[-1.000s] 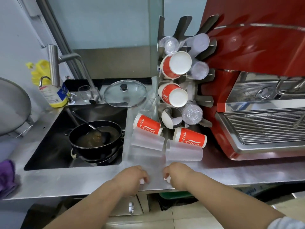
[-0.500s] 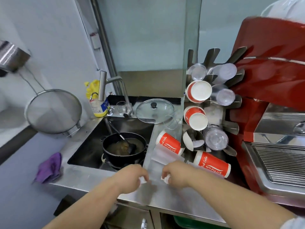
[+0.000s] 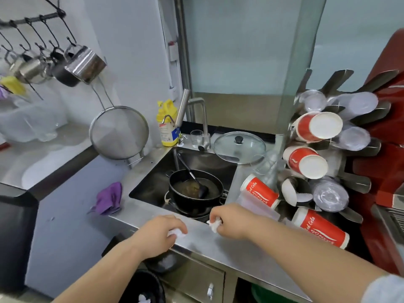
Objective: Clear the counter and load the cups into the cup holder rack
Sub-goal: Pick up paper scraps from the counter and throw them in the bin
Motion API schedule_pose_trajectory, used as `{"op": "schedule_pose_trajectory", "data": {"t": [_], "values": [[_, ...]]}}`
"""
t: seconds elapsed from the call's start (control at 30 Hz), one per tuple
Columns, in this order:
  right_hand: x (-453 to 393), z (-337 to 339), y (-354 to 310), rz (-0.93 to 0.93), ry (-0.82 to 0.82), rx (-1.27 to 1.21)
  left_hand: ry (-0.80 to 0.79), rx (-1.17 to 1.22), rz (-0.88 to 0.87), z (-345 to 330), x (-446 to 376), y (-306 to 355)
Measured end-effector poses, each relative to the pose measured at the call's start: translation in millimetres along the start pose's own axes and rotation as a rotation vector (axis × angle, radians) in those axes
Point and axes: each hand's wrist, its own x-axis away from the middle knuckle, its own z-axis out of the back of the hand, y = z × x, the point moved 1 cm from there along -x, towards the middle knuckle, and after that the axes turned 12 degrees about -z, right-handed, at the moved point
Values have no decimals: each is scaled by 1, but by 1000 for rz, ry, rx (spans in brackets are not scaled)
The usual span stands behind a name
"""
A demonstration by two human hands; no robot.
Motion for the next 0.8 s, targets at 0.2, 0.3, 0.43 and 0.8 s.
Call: {"op": "schedule_pose_trajectory", "data": {"t": [0.2, 0.3, 0.43, 0.8], "values": [[-20, -44, -74, 34, -31, -46, 91, 91, 120, 2, 82, -49], [-24, -68, -110, 71, -26, -44, 158, 139, 158, -1, 122, -66], [-32, -103, -154, 102, -44, -69, 156, 174, 265, -14, 178, -100], [-80, -230, -201, -90, -141, -346, 260, 333, 569, -91, 252, -184]]}}
